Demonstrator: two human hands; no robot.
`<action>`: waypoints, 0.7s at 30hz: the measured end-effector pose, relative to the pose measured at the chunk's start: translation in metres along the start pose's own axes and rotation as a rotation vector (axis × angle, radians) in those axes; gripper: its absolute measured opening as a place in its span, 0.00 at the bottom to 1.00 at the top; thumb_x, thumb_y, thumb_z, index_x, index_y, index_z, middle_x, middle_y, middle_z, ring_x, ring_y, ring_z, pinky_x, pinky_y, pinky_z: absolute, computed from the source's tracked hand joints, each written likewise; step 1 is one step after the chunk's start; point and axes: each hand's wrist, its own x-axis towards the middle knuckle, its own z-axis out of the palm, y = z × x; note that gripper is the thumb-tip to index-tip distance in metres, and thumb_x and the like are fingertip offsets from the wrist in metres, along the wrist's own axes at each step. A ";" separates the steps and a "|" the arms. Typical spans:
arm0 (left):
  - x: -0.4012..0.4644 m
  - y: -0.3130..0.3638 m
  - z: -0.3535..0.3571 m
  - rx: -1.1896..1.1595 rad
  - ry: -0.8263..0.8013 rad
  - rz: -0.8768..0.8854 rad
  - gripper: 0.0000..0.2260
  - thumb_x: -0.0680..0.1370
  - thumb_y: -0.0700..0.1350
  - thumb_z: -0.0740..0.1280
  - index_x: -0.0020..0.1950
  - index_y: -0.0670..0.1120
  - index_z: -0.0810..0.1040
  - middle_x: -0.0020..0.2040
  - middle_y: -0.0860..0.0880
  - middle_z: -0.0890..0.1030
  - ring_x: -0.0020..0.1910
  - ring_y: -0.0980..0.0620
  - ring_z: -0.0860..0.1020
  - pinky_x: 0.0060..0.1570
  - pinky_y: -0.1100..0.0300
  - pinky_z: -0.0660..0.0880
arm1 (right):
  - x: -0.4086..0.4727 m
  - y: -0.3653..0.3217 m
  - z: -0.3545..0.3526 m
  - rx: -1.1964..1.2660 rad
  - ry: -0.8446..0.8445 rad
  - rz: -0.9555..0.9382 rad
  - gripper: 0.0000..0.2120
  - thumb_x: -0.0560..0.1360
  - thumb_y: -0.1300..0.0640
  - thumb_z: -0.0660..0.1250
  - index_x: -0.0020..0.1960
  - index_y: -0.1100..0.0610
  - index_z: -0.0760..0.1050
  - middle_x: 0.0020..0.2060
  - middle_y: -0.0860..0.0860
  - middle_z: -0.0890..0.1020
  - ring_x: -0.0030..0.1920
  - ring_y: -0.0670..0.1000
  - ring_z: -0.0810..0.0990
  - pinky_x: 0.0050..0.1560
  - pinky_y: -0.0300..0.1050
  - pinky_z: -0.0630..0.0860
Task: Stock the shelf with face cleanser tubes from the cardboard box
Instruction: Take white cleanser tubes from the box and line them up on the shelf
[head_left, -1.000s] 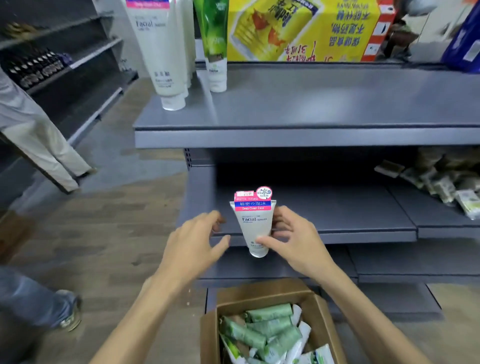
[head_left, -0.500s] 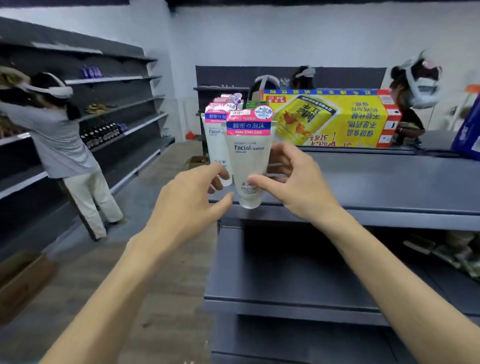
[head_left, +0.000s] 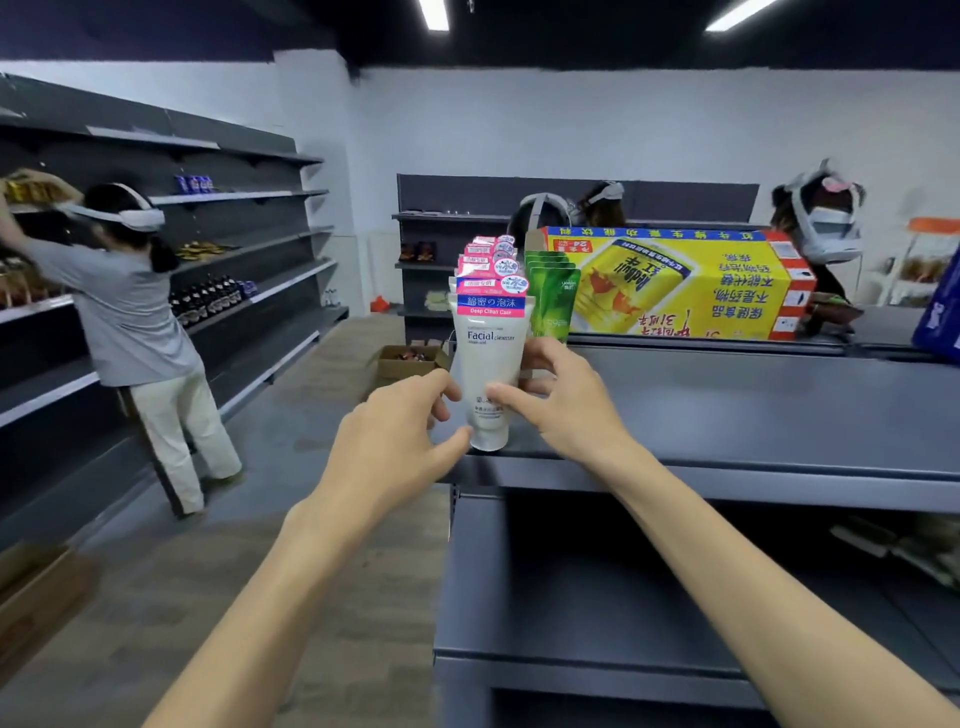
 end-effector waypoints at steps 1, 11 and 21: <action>0.002 -0.001 0.001 -0.002 -0.005 0.006 0.10 0.73 0.56 0.69 0.53 0.58 0.74 0.44 0.59 0.78 0.45 0.59 0.77 0.42 0.58 0.75 | 0.002 -0.001 0.001 -0.013 -0.001 0.004 0.17 0.70 0.55 0.78 0.55 0.50 0.75 0.50 0.43 0.83 0.46 0.42 0.85 0.50 0.42 0.82; 0.014 -0.014 0.014 -0.008 -0.018 0.041 0.12 0.74 0.56 0.68 0.56 0.58 0.73 0.46 0.59 0.77 0.48 0.58 0.77 0.45 0.55 0.77 | 0.007 0.001 0.007 -0.074 0.040 0.014 0.17 0.70 0.54 0.77 0.55 0.49 0.75 0.51 0.44 0.83 0.50 0.45 0.84 0.48 0.37 0.80; 0.018 -0.024 0.021 -0.016 0.004 0.051 0.12 0.74 0.58 0.68 0.55 0.59 0.73 0.44 0.60 0.78 0.46 0.59 0.78 0.44 0.56 0.79 | 0.006 0.001 0.009 -0.077 0.042 0.045 0.17 0.71 0.53 0.77 0.57 0.50 0.75 0.53 0.44 0.82 0.52 0.46 0.83 0.52 0.44 0.81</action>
